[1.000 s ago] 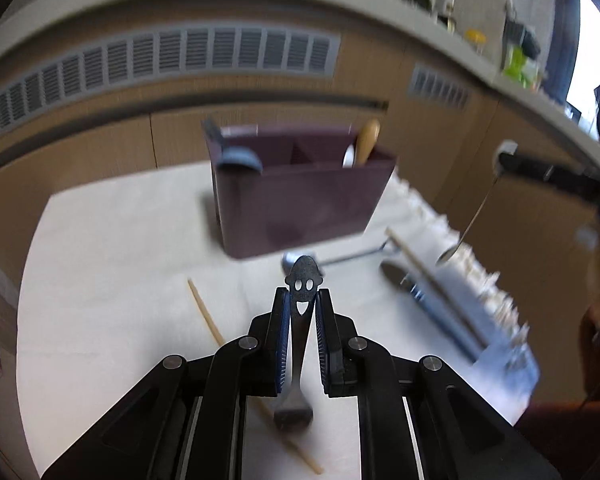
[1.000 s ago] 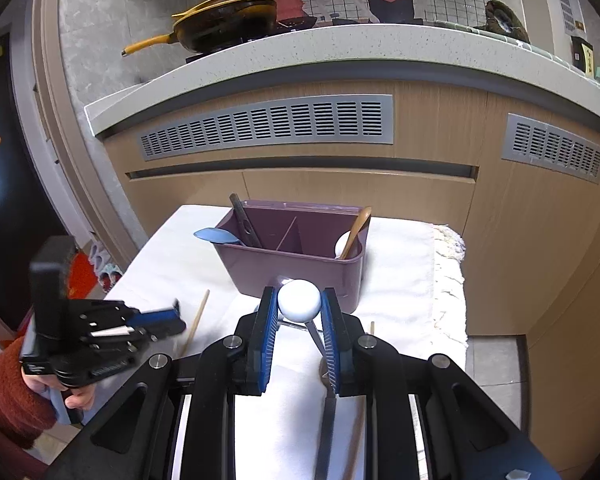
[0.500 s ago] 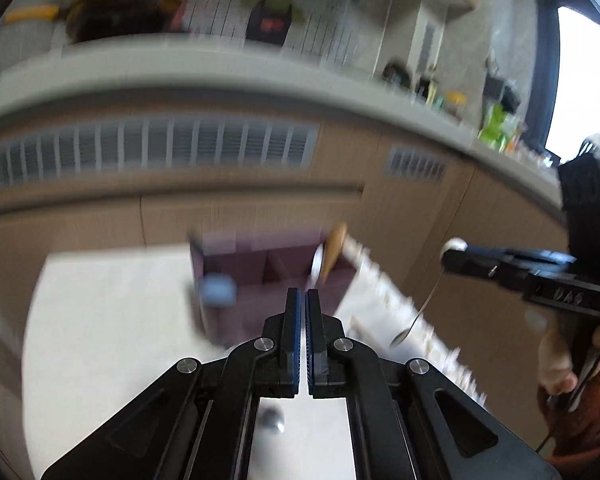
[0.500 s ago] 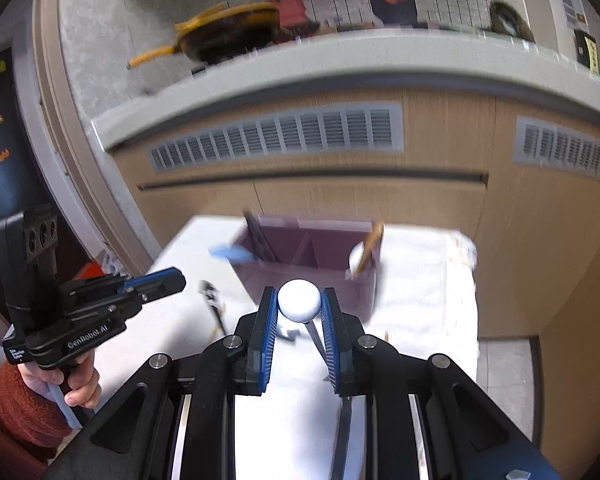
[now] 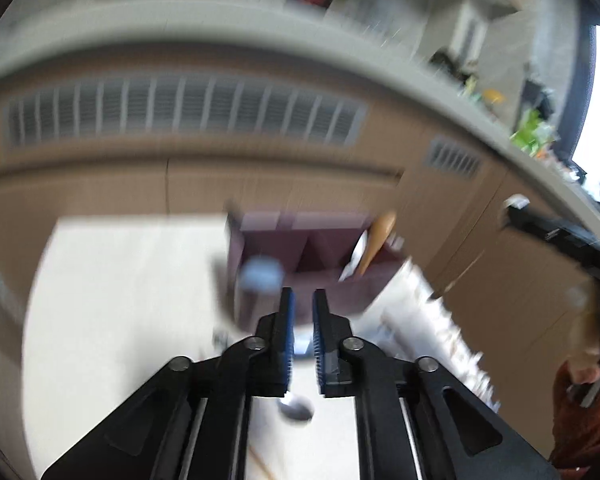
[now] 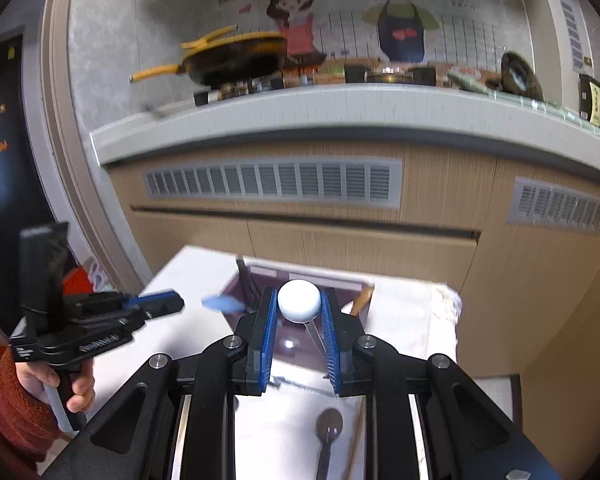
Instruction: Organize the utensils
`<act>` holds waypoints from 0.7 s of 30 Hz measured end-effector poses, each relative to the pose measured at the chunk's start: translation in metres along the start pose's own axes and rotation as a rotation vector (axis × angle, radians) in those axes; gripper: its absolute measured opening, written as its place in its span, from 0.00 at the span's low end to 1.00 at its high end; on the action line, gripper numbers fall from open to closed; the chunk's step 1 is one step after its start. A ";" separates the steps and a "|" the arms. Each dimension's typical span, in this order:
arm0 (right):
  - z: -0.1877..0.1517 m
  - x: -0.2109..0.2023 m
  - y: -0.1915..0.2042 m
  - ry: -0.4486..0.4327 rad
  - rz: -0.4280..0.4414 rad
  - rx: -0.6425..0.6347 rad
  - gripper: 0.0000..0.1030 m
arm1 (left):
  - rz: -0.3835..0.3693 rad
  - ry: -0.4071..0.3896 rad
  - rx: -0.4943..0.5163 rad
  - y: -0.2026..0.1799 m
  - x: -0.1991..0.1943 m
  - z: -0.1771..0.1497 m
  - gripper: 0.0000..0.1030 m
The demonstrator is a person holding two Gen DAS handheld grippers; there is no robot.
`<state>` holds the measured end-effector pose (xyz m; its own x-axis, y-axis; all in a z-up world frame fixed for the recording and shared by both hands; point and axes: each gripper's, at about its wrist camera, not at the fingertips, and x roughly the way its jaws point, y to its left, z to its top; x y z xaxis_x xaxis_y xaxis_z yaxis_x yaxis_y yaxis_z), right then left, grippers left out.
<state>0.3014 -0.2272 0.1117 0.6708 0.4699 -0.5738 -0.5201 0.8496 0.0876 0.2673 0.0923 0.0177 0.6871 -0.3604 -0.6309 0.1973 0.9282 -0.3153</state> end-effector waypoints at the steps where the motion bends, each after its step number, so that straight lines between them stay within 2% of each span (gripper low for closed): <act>1: -0.007 0.003 0.002 0.015 -0.003 -0.009 0.19 | 0.007 0.032 -0.018 0.005 0.009 -0.009 0.25; 4: -0.023 0.011 0.006 0.050 0.001 -0.030 0.19 | -0.013 0.154 -0.094 0.016 0.039 -0.041 0.36; 7: -0.032 0.016 0.005 0.073 0.000 -0.028 0.19 | 0.020 0.193 -0.131 0.016 0.056 -0.064 0.39; 10: -0.040 0.018 0.000 0.084 -0.006 -0.013 0.19 | 0.105 0.172 -0.145 0.005 0.062 -0.083 0.39; 16: -0.051 0.021 -0.015 0.084 -0.001 0.048 0.19 | 0.339 0.075 -0.175 -0.029 0.073 -0.112 0.39; 19: -0.058 0.023 -0.022 0.088 0.012 0.079 0.19 | 0.443 0.066 -0.144 -0.046 0.088 -0.116 0.39; 21: -0.064 0.023 -0.024 0.092 0.007 0.077 0.19 | 0.463 0.074 -0.140 -0.051 0.097 -0.117 0.39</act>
<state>0.2958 -0.2517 0.0443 0.6140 0.4548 -0.6451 -0.4801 0.8639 0.1521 0.2416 -0.0008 -0.1101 0.6275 0.0767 -0.7748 -0.2166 0.9730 -0.0791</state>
